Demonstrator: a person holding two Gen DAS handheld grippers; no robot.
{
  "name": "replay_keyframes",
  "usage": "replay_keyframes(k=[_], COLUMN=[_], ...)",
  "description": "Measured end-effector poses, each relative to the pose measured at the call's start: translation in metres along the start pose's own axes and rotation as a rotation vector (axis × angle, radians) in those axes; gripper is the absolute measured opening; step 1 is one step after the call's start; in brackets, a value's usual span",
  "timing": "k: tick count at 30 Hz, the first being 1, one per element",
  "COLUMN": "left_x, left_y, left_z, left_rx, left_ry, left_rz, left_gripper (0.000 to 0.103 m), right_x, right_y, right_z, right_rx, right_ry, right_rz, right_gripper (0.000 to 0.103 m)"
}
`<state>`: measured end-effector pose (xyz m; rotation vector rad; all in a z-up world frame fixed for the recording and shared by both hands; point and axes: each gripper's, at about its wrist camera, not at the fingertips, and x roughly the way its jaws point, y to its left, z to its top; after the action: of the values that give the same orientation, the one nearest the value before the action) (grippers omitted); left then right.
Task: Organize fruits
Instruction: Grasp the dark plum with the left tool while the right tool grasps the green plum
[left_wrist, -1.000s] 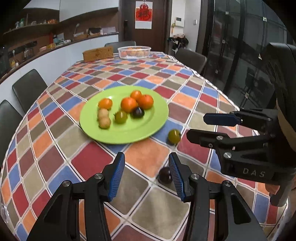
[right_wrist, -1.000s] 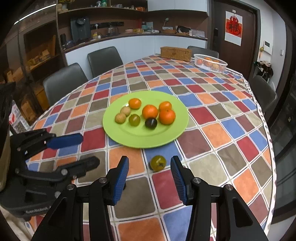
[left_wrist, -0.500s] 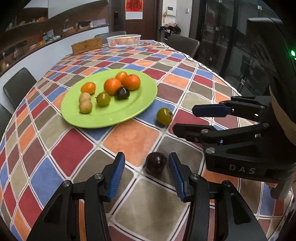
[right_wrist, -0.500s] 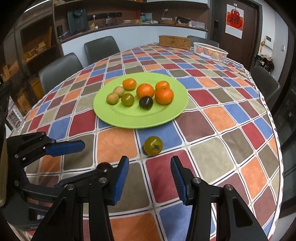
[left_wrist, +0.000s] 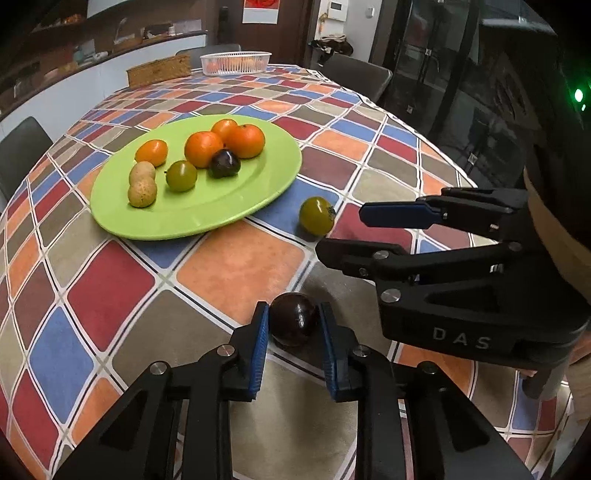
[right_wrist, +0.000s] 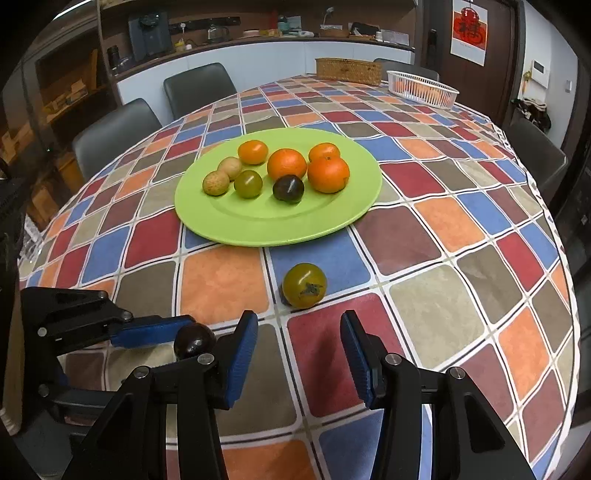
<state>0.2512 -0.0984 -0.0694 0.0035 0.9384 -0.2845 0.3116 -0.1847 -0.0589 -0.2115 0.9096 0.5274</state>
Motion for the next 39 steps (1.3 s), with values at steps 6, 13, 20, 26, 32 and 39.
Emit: replay_keyframes(k=[6, 13, 20, 26, 32, 39], left_x=[-0.010, -0.011, -0.012, -0.014, -0.027, -0.047], left_y=[0.013, 0.027, 0.033, 0.036, 0.036, 0.042], left_z=[0.011, 0.027, 0.031, 0.030, 0.031, 0.041], left_rx=[-0.009, -0.007, -0.016, -0.027, -0.029, -0.027], left_ry=[-0.048, -0.073, -0.082, -0.089, -0.117, -0.171], left_rz=[0.048, 0.078, 0.081, 0.075, 0.063, 0.051], left_gripper=[0.026, 0.026, 0.026, 0.026, 0.026, 0.026], right_x=[0.008, 0.020, 0.028, 0.025, 0.011, -0.015], right_y=[-0.003, -0.005, -0.003, -0.001, 0.004, 0.012], right_z=[0.007, 0.014, 0.016, 0.015, 0.017, 0.031], right_rx=[0.021, 0.037, 0.034, 0.027, 0.025, 0.030], right_ry=[-0.006, 0.004, 0.013, 0.005, -0.029, -0.105], right_rz=[-0.011, -0.020, -0.022, -0.029, -0.029, -0.022], right_gripper=[0.047, 0.041, 0.030, 0.030, 0.030, 0.030])
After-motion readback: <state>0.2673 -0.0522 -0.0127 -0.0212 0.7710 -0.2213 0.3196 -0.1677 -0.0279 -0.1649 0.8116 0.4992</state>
